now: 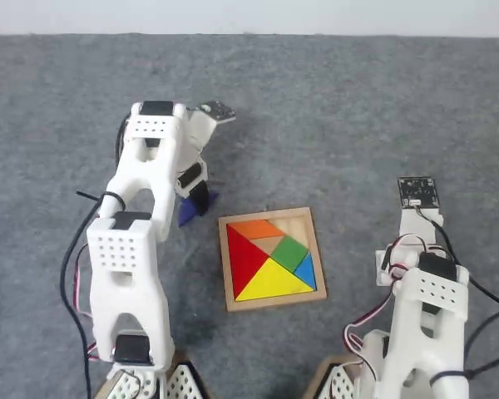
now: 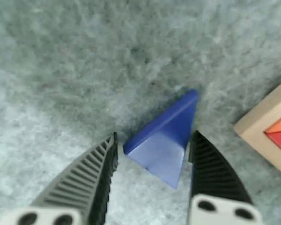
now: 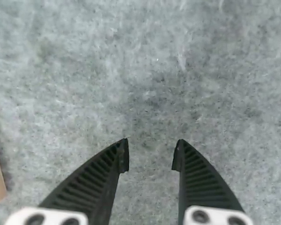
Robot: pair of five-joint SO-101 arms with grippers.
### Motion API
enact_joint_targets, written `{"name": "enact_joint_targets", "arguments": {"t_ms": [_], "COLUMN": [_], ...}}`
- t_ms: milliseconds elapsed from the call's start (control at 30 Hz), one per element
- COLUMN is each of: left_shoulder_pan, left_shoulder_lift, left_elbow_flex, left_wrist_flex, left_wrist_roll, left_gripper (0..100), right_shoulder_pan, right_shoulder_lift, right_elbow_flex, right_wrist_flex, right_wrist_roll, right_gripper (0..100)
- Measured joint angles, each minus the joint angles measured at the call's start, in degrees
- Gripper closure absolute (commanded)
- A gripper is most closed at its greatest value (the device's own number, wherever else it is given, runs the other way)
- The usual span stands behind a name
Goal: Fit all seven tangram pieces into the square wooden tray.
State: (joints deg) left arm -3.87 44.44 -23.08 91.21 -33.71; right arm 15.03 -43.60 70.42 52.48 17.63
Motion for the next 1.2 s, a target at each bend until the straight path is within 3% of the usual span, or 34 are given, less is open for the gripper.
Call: {"name": "enact_joint_targets", "arguments": {"t_ms": [467,800,1033,1200], "left_shoulder_pan": [0.26,0.62,2.46,5.36], "left_shoulder_lift": [0.70,-2.73,-4.40,-4.66], "left_elbow_flex": [-0.18,-0.09,2.46,2.99], "left_wrist_flex": [0.79,4.13,6.77,6.86], "left_wrist_roll": [-0.79,-0.44,0.44,2.46], "left_gripper": [86,87,87,92], "right_shoulder_pan": [-0.09,0.00,0.00,0.00], "right_shoulder_lift": [0.00,0.00,0.00,0.00], "right_elbow_flex": [0.00,0.00,0.00,0.00], "right_wrist_flex": [0.00,0.00,0.00,0.00], "right_wrist_roll": [0.00,0.00,0.00,0.00], "right_gripper": [83.6,83.6,83.6,83.6]}}
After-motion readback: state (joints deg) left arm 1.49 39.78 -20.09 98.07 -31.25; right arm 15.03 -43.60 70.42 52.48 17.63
